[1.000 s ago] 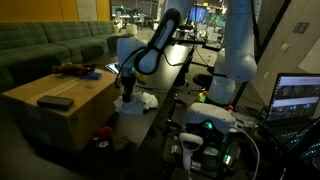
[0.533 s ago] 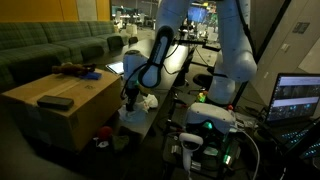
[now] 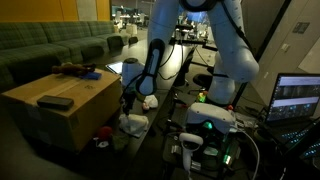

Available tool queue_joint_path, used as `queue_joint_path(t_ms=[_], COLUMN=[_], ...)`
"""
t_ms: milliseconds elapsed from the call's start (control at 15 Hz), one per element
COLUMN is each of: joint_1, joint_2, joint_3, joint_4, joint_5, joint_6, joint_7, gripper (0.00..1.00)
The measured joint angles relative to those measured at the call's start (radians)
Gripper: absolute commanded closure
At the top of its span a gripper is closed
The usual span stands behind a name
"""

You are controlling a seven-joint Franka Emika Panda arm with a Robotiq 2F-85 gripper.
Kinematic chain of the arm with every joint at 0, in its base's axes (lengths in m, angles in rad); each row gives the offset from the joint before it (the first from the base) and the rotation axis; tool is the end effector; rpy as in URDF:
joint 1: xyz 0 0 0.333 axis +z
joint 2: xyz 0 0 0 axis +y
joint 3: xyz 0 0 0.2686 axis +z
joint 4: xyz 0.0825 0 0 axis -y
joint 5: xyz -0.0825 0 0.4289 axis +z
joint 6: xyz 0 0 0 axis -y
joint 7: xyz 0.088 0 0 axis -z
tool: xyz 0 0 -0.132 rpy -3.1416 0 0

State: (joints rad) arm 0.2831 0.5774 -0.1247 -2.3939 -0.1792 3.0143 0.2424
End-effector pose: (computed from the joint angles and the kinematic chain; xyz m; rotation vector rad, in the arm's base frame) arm 0.4582 0.0709 -0.0224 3.0512 0.1755 0.0905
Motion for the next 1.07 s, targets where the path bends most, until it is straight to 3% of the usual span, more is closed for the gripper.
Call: queue_joint_path(t_ms=[133,600,1067], joint_1=[0.022,0.112,0.03], joint_2=[0.006,0.028,0.106], joint_3=[-0.001,0.059,0.227], joint_4=[0.012,0.057,0.12], joint_5=[0.01,0.085,0.134], joint_6=[0.014,0.106,0.167], joint_7=[0.003,0.01,-0.023], gripper=[0.0,0.0,0.0])
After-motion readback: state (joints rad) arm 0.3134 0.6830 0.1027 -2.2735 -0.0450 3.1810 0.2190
